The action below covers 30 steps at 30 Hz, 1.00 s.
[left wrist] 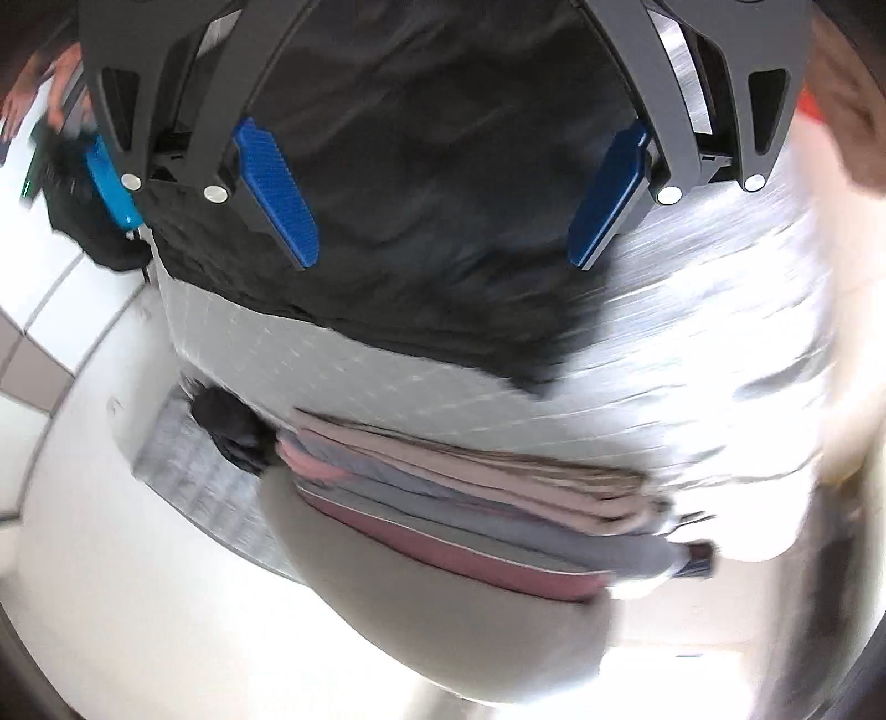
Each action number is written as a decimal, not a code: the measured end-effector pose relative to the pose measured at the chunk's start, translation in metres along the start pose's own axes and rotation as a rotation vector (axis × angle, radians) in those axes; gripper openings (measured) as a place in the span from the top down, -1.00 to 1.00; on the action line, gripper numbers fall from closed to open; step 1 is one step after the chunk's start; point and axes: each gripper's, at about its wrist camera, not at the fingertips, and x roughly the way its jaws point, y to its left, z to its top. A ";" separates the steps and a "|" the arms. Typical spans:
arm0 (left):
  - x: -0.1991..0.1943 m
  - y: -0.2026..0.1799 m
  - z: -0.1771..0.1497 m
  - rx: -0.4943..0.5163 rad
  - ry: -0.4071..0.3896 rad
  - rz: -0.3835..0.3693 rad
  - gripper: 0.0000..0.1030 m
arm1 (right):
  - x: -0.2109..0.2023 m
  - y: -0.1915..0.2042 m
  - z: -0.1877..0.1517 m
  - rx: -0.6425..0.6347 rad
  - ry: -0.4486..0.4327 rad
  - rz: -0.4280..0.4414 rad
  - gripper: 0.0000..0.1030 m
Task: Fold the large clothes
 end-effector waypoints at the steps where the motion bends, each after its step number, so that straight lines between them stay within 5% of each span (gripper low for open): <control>1: -0.015 0.017 -0.003 -0.048 0.000 0.008 -0.71 | -0.004 -0.014 -0.007 0.025 0.031 0.003 -0.77; 4: -0.047 0.068 -0.023 -0.209 0.026 0.016 -0.71 | -0.006 -0.056 -0.028 0.165 0.164 0.094 -0.77; 11: -0.075 0.136 -0.078 -0.428 0.178 0.058 -0.71 | 0.018 -0.062 -0.038 0.292 0.303 0.232 -0.77; 14: -0.062 0.151 -0.094 -0.541 0.272 -0.024 -0.71 | 0.030 -0.059 -0.038 0.333 0.315 0.279 -0.77; 21: -0.046 0.141 -0.097 -0.582 0.294 -0.175 -0.71 | 0.038 -0.044 -0.036 0.353 0.324 0.335 -0.77; 30: 0.004 0.107 -0.092 -0.602 0.403 -0.198 -0.72 | 0.042 -0.045 -0.034 0.373 0.326 0.384 -0.76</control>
